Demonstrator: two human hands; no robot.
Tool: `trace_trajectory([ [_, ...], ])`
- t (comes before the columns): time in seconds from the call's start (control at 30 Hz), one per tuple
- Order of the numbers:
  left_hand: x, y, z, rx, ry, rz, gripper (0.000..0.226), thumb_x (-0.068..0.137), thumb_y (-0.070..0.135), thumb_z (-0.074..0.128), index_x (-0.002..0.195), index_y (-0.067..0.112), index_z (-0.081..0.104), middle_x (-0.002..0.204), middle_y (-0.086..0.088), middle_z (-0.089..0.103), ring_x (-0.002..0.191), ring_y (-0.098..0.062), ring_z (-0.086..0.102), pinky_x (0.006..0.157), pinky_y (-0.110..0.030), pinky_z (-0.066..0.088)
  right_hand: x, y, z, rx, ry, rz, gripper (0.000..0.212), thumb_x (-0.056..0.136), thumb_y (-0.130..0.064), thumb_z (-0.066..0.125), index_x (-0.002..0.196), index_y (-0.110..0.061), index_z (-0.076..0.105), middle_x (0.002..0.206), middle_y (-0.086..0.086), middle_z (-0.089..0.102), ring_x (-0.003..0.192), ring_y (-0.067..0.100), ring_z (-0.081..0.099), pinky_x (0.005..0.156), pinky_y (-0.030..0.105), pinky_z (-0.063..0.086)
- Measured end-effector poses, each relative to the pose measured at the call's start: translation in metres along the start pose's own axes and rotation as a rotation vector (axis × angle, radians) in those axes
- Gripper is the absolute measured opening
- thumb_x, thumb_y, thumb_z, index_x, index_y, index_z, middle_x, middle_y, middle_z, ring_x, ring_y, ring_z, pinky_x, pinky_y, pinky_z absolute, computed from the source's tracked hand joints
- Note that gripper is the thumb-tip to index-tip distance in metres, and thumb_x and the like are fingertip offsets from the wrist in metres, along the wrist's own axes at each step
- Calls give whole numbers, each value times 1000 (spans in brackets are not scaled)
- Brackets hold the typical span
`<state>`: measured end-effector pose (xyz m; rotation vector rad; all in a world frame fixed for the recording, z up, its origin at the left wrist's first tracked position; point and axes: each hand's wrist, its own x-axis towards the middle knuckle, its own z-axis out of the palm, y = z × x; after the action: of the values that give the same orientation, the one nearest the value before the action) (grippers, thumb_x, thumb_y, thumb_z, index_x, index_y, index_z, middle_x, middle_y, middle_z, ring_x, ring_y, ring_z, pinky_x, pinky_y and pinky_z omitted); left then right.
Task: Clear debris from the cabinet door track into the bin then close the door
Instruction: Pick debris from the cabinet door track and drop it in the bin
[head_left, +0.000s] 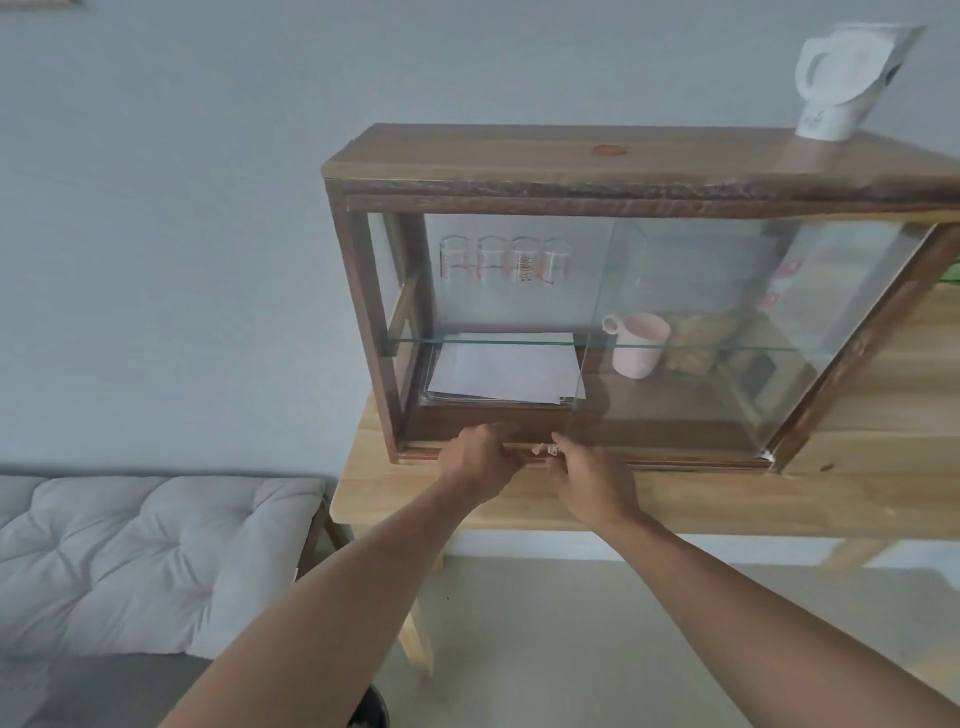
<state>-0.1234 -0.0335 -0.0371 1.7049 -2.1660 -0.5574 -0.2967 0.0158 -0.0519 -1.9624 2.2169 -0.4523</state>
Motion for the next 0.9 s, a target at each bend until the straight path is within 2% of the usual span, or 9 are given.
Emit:
trace_trajectory([
  [0.1,5,9,11,5,-22,34,28,92,52,70,120,53,72,101,8,78,97,-25,71,73,-35,55,3,5,5,-181,-12,-79,34,102,-31,56,135,-29,61,98,6,80,94,37,76,65,38,44],
  [0.23,10,17,17,5,-10,50,22,91,59,69,112,54,75,102,8,79,98,-30,72,69,-34,49,6,9,6,-253,4,-97,19,100,-26,57,117,-28,65,89,7,78,86,38,77,61,37,40],
  [0.33,12,16,19,11,1,46,21,93,53,71,113,55,76,103,10,79,98,-28,72,72,-34,55,7,13,7,-227,31,-110,20,103,-30,53,118,-32,66,87,8,79,85,39,77,61,38,40],
  [0.43,11,16,18,-8,24,53,20,94,46,74,113,47,79,107,11,79,99,-25,72,78,-38,59,5,14,8,-156,87,-113,22,102,-34,56,119,-34,70,87,8,81,86,39,77,62,38,43],
  [0.6,9,6,13,2,61,51,15,96,34,72,108,36,81,106,7,78,99,-24,71,78,-37,58,4,14,9,-35,114,-78,14,102,-33,60,111,-30,70,83,7,80,85,39,76,64,40,49],
  [0.67,6,-1,9,2,68,35,16,97,35,71,110,36,81,108,8,78,100,-22,70,80,-38,59,5,13,9,9,102,-67,10,103,-32,60,106,-29,68,80,5,79,83,38,75,62,39,46],
  [0.77,0,-15,1,-9,90,9,17,98,37,71,111,35,81,104,8,78,98,-20,70,76,-36,58,6,10,9,44,102,-49,8,104,-31,60,103,-29,68,81,0,80,82,34,76,60,35,40],
  [0.9,-10,-35,-13,-31,127,-26,16,97,38,72,108,32,82,96,8,78,90,-20,70,69,-33,57,4,-4,9,107,81,-35,12,104,-34,60,109,-30,70,94,-5,83,91,31,77,65,36,48],
])
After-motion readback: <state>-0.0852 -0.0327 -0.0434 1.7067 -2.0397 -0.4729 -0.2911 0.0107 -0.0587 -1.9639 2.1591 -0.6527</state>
